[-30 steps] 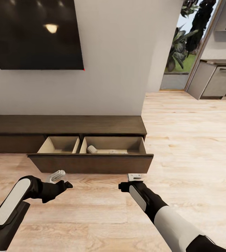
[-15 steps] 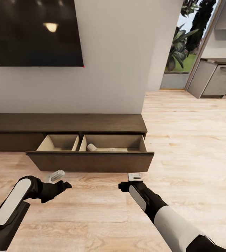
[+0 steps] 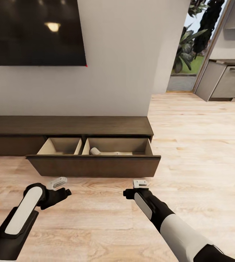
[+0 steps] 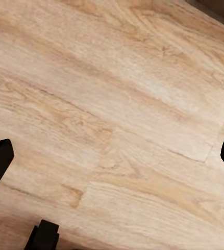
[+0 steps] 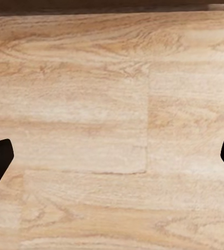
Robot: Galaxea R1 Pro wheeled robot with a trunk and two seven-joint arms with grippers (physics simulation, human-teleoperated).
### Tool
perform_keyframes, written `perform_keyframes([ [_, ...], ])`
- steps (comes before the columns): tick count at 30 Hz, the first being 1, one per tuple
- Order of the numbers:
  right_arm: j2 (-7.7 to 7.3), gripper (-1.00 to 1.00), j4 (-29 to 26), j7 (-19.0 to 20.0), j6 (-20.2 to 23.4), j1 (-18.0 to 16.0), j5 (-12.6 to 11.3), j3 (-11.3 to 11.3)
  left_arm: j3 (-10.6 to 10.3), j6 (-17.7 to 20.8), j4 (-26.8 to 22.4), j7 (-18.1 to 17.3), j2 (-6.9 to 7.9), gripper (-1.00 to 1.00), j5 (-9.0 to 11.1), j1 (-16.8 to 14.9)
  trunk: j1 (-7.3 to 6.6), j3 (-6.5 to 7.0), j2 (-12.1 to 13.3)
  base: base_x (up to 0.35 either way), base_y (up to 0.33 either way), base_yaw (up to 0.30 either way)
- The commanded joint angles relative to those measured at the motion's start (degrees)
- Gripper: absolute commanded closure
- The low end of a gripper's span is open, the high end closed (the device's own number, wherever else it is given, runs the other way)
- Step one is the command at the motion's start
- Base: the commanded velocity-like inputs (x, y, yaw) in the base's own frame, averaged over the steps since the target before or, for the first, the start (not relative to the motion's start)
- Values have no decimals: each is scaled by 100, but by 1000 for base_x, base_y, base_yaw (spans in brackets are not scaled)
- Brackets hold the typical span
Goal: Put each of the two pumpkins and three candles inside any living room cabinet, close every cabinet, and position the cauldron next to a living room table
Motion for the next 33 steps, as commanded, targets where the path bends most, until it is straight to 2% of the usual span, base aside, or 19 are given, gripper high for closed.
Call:
perform_keyframes([
  [1,-4,-100,-10,-54,7,-5,-57,31,-14,11,-2,58,-21,-100,-16,-5,22,-23,-44,0,0,0],
  [7,-4,-100,-14,-49,-15,-5,-57,29,-113,7,86,56,-107,-100,-156,-5,154,-131,-285,0,0,0],
  [12,-18,-100,-14,-47,-342,-5,-41,31,-141,7,103,50,-125,-100,-271,-5,263,-221,-485,0,0,0],
  [20,-13,-100,-15,-42,-848,-5,2,72,-189,-9,101,47,-132,-100,-291,-5,439,-364,-806,0,0,0],
  [22,-5,-100,-32,-45,-975,-5,7,90,-254,-31,101,47,-131,-100,-291,-5,483,-400,-886,0,0,0],
  [26,3,-100,-49,-40,-1046,-5,9,100,-416,-120,101,48,-128,-100,-299,-5,571,-472,-1047,0,0,0],
  [33,0,-100,-52,-39,-1064,-5,9,96,-459,-152,101,50,-119,-100,-300,-5,725,-598,-1327,0,0,0],
])
